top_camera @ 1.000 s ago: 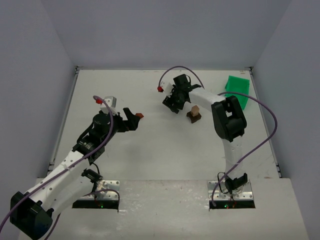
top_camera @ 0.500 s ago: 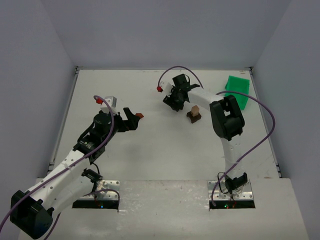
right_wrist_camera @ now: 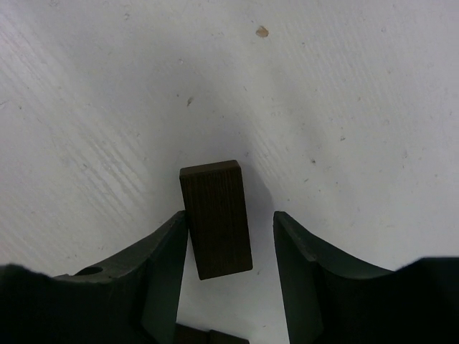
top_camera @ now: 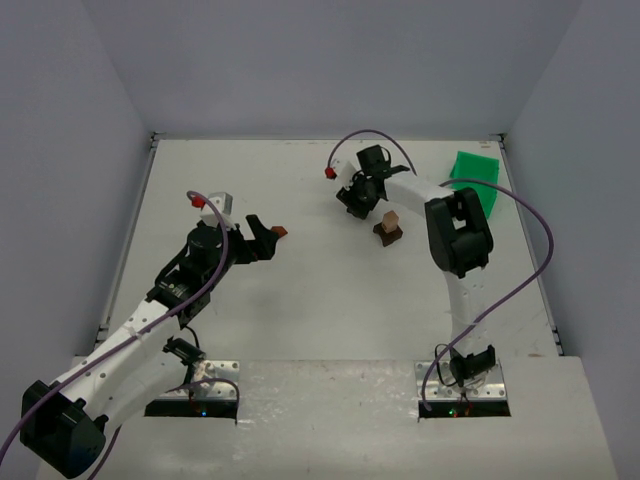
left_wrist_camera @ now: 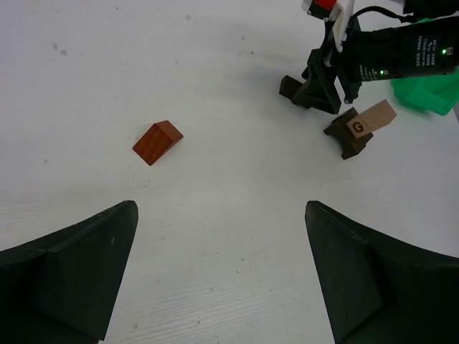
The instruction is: Build the wood block tower
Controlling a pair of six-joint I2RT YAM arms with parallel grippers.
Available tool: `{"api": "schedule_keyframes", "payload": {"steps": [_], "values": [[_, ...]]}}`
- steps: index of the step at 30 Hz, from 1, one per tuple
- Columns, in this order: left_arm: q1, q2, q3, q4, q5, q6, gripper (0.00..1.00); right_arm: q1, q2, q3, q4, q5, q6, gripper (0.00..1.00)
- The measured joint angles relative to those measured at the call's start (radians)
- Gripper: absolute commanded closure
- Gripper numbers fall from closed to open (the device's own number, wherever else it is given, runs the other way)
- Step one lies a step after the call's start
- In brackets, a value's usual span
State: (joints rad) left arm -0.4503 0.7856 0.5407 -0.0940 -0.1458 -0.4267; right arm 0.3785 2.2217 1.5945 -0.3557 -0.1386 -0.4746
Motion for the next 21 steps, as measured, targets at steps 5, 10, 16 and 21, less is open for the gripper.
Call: {"api": "schedule_keyframes", "payload": {"steps": [5, 10, 16, 21], "values": [[0.0, 0.0, 0.0, 0.0, -0.002, 0.0, 0.0, -0.009, 0.005, 0.007, -0.011, -0.03, 0.004, 0.69], [0.0, 0.0, 0.0, -0.001, -0.004, 0.0, 0.0, -0.009, 0.019, 0.039, -0.048, -0.036, 0.026, 0.83], [0.0, 0.0, 0.0, -0.003, -0.004, -0.001, 0.0, -0.003, -0.018, 0.024, -0.083, -0.017, 0.127, 0.88], [0.0, -0.004, 0.0, -0.01, -0.004, -0.004, 0.0, 0.03, -0.187, -0.021, -0.099, 0.06, 0.251, 0.87]]}}
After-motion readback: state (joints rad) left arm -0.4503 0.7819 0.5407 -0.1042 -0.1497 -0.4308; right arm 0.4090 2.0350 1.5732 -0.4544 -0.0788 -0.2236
